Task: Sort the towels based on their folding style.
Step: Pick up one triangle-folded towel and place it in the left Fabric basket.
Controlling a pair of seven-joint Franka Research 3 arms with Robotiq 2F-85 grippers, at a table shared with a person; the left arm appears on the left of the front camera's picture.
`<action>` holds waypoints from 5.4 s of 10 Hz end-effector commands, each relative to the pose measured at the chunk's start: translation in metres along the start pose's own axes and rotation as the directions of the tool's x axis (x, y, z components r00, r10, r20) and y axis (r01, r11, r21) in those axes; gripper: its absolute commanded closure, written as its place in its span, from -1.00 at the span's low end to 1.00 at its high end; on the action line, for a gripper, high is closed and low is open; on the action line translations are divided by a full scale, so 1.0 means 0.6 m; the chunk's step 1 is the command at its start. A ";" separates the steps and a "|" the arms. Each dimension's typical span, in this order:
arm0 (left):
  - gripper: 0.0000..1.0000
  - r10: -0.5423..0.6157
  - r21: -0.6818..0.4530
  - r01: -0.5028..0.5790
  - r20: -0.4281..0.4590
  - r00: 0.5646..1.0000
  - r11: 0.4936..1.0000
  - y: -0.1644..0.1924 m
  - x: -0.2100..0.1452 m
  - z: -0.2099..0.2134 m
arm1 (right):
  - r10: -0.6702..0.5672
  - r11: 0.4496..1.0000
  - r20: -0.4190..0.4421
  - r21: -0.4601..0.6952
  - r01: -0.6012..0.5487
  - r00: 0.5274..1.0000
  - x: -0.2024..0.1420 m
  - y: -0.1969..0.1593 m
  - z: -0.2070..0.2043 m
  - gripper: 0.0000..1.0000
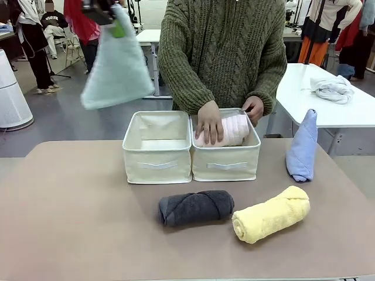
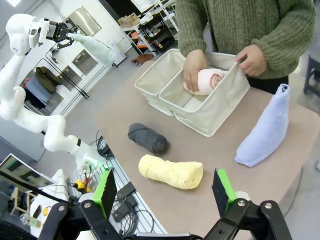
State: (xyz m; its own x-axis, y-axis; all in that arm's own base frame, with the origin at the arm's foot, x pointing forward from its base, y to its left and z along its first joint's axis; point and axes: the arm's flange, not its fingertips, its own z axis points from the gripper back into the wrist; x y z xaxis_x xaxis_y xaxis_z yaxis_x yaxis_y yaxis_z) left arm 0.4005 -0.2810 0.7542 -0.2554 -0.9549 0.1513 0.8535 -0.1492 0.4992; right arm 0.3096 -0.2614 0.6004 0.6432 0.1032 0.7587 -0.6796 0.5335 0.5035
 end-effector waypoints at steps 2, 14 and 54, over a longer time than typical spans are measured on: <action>0.67 -0.109 -0.124 0.116 0.057 0.992 0.986 0.041 0.016 -0.060 | 0.016 1.000 0.019 0.015 -0.016 1.000 0.001 -0.003 0.001 -1.00; 0.67 -0.187 -0.228 0.193 0.052 0.981 0.954 0.035 0.030 -0.171 | 0.016 1.000 0.019 0.015 -0.016 1.000 0.001 -0.003 0.001 -1.00; -1.00 0.115 -0.454 -0.181 -0.169 0.979 0.872 -0.021 0.018 -0.549 | 0.016 1.000 0.019 0.015 -0.016 1.000 0.001 -0.003 0.001 -1.00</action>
State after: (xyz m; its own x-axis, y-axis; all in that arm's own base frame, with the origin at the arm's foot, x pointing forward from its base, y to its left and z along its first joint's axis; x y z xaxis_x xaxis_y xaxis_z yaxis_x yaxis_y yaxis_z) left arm 0.5387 -0.3826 0.4620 -0.0622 -0.9965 0.0565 0.9980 -0.0614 0.0158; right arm 0.3098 -0.2616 0.6001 0.6439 0.1031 0.7581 -0.6792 0.5333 0.5043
